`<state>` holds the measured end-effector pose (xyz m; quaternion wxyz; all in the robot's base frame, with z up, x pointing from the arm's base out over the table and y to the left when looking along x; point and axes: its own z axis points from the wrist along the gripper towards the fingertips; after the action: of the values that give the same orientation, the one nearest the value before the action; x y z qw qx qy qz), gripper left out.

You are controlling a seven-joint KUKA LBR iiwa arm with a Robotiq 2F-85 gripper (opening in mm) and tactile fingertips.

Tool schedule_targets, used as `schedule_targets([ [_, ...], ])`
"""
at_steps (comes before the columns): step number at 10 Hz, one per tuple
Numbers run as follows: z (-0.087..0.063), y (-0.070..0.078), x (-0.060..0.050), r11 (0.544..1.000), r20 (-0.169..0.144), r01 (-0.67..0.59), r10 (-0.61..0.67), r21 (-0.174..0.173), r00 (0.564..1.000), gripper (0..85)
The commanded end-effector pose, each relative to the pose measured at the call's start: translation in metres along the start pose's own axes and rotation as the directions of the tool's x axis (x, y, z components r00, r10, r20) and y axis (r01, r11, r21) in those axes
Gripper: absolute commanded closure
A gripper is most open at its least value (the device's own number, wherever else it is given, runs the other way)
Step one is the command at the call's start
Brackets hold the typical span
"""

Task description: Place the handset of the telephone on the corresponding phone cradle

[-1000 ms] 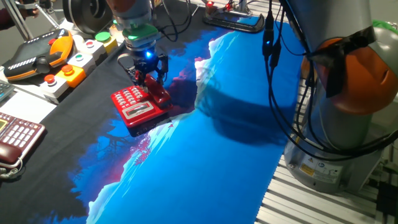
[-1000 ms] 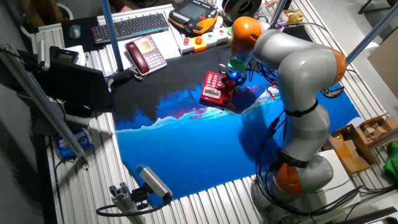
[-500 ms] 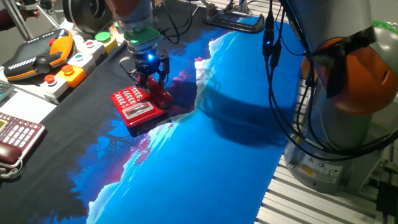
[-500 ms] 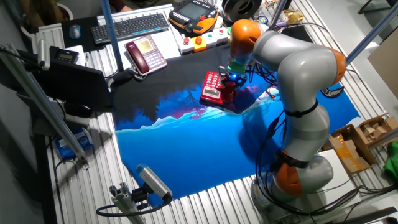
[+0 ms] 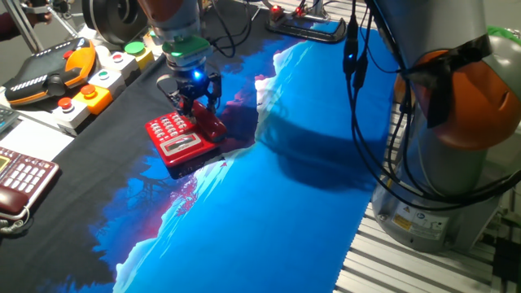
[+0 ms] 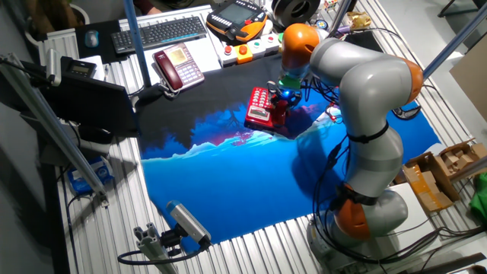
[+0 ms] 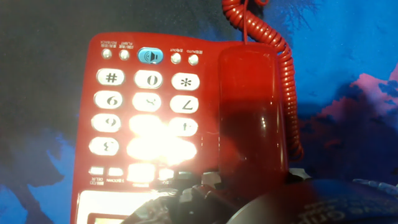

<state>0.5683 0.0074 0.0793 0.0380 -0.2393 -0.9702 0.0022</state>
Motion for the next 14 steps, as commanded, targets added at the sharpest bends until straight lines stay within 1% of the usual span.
schedule_targets([
  [1, 0.0001, -0.0003, -0.0003, 1.0, 0.0, 0.002, -0.002, 0.0, 1.0, 84.3],
  [5, 0.0057, -0.0039, -0.0026, 1.0, 0.005, 0.008, -0.008, -0.004, 1.0, 84.3],
  [8, 0.0066, -0.0037, -0.0032, 1.0, 0.002, 0.002, -0.002, -0.006, 1.0, 84.3],
  [12, 0.0084, -0.0038, -0.0039, 1.0, 0.008, 0.006, -0.006, -0.002, 1.0, 84.3],
  [14, 0.0081, -0.0034, -0.0038, 1.0, 0.013, -0.006, 0.006, -0.002, 1.0, 58.3],
])
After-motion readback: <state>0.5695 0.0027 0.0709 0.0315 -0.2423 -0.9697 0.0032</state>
